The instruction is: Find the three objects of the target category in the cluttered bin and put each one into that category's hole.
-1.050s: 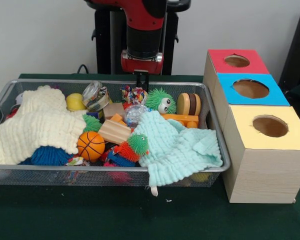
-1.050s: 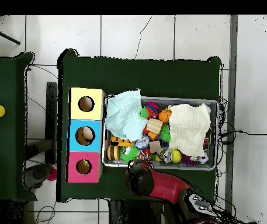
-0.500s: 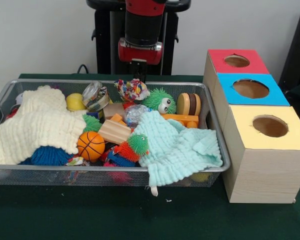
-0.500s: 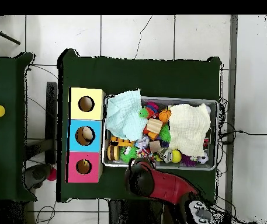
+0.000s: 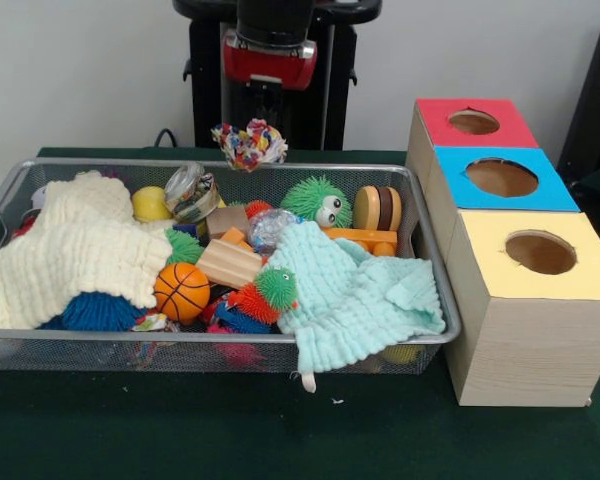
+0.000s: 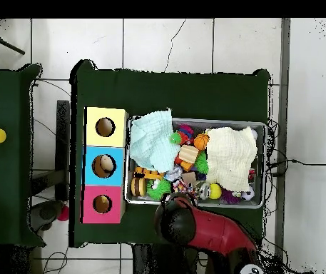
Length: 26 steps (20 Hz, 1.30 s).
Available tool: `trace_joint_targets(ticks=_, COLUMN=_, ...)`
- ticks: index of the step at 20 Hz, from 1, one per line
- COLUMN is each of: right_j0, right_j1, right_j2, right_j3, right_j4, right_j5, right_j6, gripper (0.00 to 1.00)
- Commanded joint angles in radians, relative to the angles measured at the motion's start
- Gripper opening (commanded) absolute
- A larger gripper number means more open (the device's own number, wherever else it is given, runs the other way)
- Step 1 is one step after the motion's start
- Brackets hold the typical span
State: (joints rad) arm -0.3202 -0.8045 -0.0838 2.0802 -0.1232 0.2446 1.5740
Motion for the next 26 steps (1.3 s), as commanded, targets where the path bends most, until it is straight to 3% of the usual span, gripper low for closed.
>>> trace_joint_targets(ticks=1, right_j0=-0.014, right_j1=-0.096, right_j2=0.037, right_j3=-0.071, right_j4=-0.036, right_j5=0.169, right_j6=0.015, gripper=0.00)
trace_joint_targets(ticks=6, right_j0=-0.020, right_j1=-0.132, right_j2=0.059, right_j3=-0.075, right_j4=-0.021, right_j5=0.203, right_j6=0.025, gripper=0.00)
trace_joint_targets(ticks=9, right_j0=-0.063, right_j1=-0.153, right_j2=0.124, right_j3=-0.022, right_j4=0.019, right_j5=0.108, right_j6=0.063, gripper=0.00)
trace_joint_targets(ticks=11, right_j0=-0.076, right_j1=-0.165, right_j2=0.156, right_j3=-0.008, right_j4=0.042, right_j5=0.104, right_j6=0.072, gripper=0.00)
trace_joint_targets(ticks=17, right_j0=-0.009, right_j1=-0.150, right_j2=0.125, right_j3=-0.066, right_j4=0.073, right_j5=0.127, right_j6=0.151, gripper=0.00)
trace_joint_targets(ticks=21, right_j0=0.010, right_j1=-0.167, right_j2=0.125, right_j3=-0.087, right_j4=0.080, right_j5=0.175, right_j6=0.126, gripper=0.00)
trace_joint_targets(ticks=26, right_j0=0.036, right_j1=-0.182, right_j2=0.119, right_j3=-0.102, right_j4=0.135, right_j5=0.205, right_j6=0.167, gripper=0.00)
